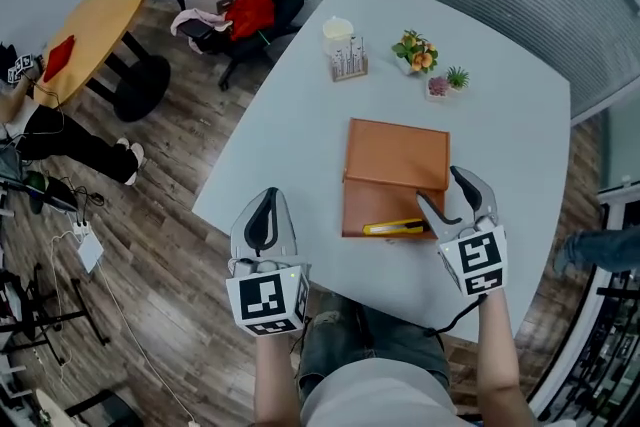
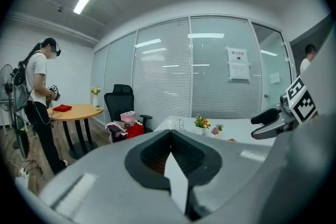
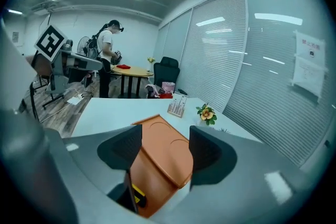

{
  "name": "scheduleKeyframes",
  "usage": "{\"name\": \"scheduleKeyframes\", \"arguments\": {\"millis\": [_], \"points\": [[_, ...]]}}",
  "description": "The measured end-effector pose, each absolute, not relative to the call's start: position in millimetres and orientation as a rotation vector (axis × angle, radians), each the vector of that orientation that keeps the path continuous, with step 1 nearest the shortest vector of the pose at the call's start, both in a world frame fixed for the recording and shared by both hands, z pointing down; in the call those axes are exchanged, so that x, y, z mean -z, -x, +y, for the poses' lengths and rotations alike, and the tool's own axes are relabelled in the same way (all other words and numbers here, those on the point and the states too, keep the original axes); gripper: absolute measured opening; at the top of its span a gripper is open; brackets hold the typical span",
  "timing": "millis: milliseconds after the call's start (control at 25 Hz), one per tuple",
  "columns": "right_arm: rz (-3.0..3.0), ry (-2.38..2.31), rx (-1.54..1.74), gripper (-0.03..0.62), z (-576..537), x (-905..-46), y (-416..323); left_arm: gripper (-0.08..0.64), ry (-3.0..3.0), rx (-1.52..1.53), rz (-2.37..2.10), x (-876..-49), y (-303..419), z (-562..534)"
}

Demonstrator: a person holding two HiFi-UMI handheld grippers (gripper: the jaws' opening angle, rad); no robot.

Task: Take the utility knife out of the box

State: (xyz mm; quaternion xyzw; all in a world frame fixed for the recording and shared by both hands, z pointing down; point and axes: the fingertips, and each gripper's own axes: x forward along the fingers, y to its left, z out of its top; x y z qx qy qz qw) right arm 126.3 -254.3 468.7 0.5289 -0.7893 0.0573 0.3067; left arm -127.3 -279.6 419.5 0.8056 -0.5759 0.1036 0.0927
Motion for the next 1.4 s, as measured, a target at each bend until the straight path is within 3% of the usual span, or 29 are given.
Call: {"name": "scheduleKeyframes", "arguments": {"millis": [880,1400], "points": [[-1.912,-0.353,-0.145,0.276,-199,-615,-118,0.0,-2.275,-0.483,-1.629,-491,101,-273],[-1.784,-0.078,-0.171,0.256,-187,-657,-106,0.0,-2.275,-0.51,-1.581,-508,88,-265]]}}
